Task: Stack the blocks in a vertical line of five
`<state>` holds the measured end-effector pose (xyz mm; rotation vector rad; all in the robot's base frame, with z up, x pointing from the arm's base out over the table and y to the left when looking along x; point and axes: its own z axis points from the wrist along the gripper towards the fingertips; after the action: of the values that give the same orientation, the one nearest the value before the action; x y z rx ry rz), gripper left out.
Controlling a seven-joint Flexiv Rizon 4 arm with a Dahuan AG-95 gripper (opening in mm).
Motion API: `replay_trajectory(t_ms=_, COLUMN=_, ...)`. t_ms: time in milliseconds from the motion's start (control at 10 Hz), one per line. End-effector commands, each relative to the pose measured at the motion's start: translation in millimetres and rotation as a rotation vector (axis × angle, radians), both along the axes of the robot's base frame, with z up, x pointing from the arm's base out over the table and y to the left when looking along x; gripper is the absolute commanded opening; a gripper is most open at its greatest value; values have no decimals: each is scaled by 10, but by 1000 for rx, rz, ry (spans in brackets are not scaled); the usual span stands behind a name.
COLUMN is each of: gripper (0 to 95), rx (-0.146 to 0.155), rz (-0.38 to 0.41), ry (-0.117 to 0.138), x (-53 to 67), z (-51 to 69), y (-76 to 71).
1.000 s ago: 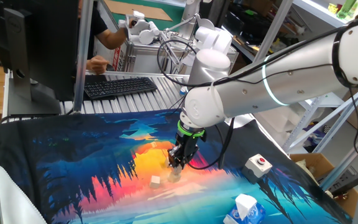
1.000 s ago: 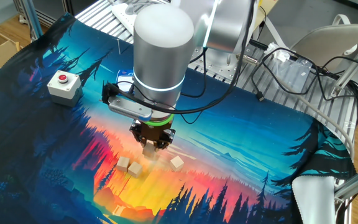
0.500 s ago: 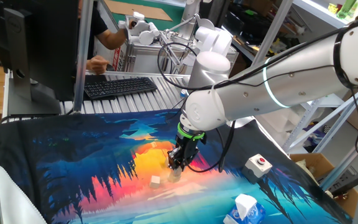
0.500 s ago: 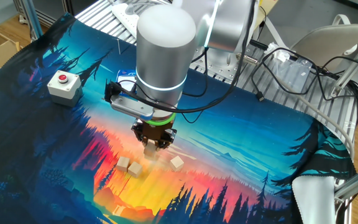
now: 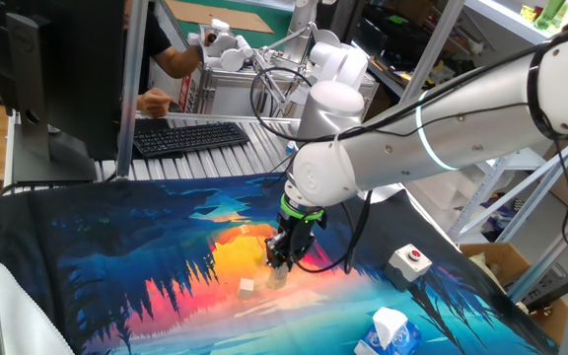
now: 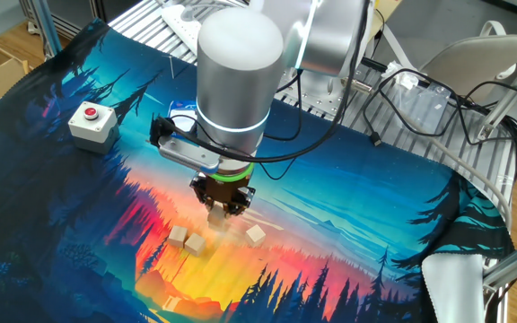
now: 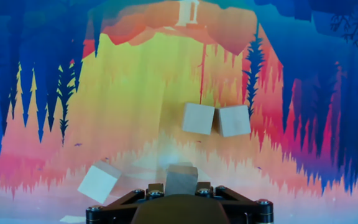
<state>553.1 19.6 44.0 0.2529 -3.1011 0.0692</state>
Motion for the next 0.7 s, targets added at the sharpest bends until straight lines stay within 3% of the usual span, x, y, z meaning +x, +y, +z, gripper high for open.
replay_trajectory(t_ms=100, gripper=570, rx=-1, rz=-31, ry=-3, x=2, z=-12, y=-2)
replay_trajectory(t_ms=200, gripper=760, rx=-1, rz=-44, ry=-6, x=7, z=-38, y=3)
replay_trajectory(t_ms=300, gripper=760, rx=-1, rz=-51, ry=-7, x=10, z=-48, y=4)
replay_trajectory(t_ms=400, gripper=950, rx=-2, rz=-59, ry=-7, x=11, z=-49, y=3)
replay_trajectory(t_ms=700, gripper=950, rx=-1, rz=-59, ry=-6, x=12, z=-20, y=-23)
